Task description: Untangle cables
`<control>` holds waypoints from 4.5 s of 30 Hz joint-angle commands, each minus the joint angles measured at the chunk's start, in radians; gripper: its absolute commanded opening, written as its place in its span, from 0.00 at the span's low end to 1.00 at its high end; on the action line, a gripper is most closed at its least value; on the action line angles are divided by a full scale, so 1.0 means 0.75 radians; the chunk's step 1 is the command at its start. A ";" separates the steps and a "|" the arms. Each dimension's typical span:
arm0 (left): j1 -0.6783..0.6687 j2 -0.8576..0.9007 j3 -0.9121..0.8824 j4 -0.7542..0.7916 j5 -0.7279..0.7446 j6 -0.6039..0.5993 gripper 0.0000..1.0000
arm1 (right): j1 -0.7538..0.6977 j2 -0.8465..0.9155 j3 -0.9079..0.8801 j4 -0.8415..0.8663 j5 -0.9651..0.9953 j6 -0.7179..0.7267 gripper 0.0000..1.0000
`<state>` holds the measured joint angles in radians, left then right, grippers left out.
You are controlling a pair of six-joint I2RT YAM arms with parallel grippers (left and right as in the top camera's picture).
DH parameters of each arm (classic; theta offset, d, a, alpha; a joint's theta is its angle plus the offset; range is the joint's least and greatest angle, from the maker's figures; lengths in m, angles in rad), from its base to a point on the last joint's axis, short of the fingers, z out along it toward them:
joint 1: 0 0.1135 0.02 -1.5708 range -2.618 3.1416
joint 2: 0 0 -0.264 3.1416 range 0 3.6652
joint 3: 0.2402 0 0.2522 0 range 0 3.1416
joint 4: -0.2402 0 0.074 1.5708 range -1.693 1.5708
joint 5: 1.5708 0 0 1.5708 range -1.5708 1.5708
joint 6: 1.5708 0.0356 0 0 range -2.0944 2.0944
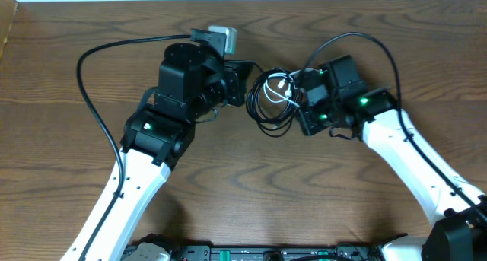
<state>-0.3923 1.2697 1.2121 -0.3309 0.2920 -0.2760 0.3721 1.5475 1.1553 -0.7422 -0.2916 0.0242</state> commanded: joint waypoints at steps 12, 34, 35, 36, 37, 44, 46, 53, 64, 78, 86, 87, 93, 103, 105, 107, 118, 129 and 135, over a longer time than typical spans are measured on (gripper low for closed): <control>0.379 -0.033 0.012 -0.072 -0.051 -0.009 0.08 | -0.452 -0.004 -0.009 -0.171 0.142 0.138 0.01; 0.322 -0.033 0.012 0.003 0.474 -0.038 0.08 | -0.368 -0.004 -0.009 -0.130 -0.269 0.483 0.56; 0.303 -0.033 0.012 0.012 0.474 -0.046 0.08 | -0.340 -0.004 -0.009 -0.118 -0.236 0.534 0.57; 0.278 -0.033 0.012 0.023 0.474 -0.052 0.08 | -0.310 -0.004 -0.009 -0.109 -0.178 0.612 0.59; 0.251 -0.033 0.012 0.037 0.474 -0.054 0.08 | -0.283 -0.004 -0.009 -0.105 -0.134 0.677 0.62; 0.093 -0.033 0.012 0.141 0.469 -0.054 0.09 | -0.092 -0.004 -0.009 0.003 -0.020 0.917 0.66; 0.062 -0.033 0.012 0.152 0.468 -0.054 0.09 | -0.048 -0.004 -0.009 0.029 0.024 0.976 0.66; 0.026 -0.034 0.012 0.176 0.468 -0.064 0.09 | 0.045 -0.004 -0.009 0.050 0.125 1.106 0.63; 0.026 -0.035 0.013 0.237 0.468 -0.069 0.08 | 0.110 -0.004 -0.110 0.140 0.135 1.175 0.01; 0.026 -0.035 0.012 0.245 0.468 -0.068 0.09 | 0.107 -0.004 -0.247 0.387 0.065 1.126 0.69; 0.026 -0.035 0.012 0.245 0.468 -0.069 0.09 | 0.107 -0.004 -0.247 0.417 0.056 0.946 0.80; 0.026 -0.035 0.012 0.245 0.468 -0.069 0.08 | 0.107 -0.004 -0.247 0.431 0.043 0.923 0.80; 0.027 -0.035 0.012 0.243 0.458 -0.063 0.08 | 0.107 -0.004 -0.247 0.530 -0.223 0.645 0.83; 0.027 -0.035 0.012 0.241 0.460 -0.105 0.08 | 0.107 -0.004 -0.247 0.513 -0.090 0.633 0.90; 0.027 -0.035 0.012 0.244 0.460 -0.109 0.09 | 0.107 -0.004 -0.247 0.491 -0.007 0.662 0.90; 0.027 -0.035 0.012 0.245 0.460 -0.109 0.08 | 0.107 -0.004 -0.247 0.477 0.028 0.671 0.90; 0.027 -0.080 0.013 0.310 0.469 -0.155 0.08 | 0.107 -0.003 -0.250 0.451 0.240 0.742 0.90; 0.027 -0.166 0.013 0.309 0.470 -0.199 0.08 | 0.107 -0.003 -0.250 0.556 0.278 0.740 0.91; 0.027 -0.188 0.013 0.310 0.469 -0.225 0.08 | 0.107 -0.003 -0.250 0.620 0.287 0.740 0.91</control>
<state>-0.3714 1.1515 1.2121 -0.1112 0.6300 -0.4217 0.4438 1.5475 0.9707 -0.2886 -0.0959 0.5705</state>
